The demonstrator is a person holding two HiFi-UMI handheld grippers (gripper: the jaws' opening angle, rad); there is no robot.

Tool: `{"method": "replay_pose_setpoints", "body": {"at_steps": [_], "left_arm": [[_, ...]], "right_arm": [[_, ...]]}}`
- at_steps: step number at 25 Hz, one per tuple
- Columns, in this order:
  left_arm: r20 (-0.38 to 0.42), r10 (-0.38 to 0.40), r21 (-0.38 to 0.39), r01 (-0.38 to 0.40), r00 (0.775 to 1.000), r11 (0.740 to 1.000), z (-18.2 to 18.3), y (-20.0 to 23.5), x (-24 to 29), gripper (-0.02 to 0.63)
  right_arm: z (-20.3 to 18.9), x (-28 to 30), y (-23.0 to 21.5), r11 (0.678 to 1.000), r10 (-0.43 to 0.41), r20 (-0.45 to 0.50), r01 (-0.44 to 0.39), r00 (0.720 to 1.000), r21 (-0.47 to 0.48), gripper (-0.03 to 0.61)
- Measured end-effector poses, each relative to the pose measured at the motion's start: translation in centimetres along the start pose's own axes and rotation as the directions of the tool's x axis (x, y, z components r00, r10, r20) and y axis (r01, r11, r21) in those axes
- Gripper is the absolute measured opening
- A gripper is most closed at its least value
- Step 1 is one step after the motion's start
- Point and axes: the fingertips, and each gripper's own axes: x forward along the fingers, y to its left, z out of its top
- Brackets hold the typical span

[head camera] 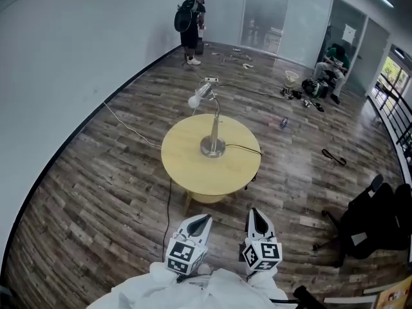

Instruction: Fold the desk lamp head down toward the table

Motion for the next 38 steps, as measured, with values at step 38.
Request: {"method": "replay_pose_setpoints", "body": {"at_steps": [38], "left_arm": [[-0.013, 0.117, -0.072, -0.117, 0.993, 0.990, 5.6, 27.4, 26.3, -0.002]], "right_arm": [[-1.5, 36.1, -5.1, 0.997, 0.076, -0.100, -0.075, 0.992, 0.010, 0.011]]}}
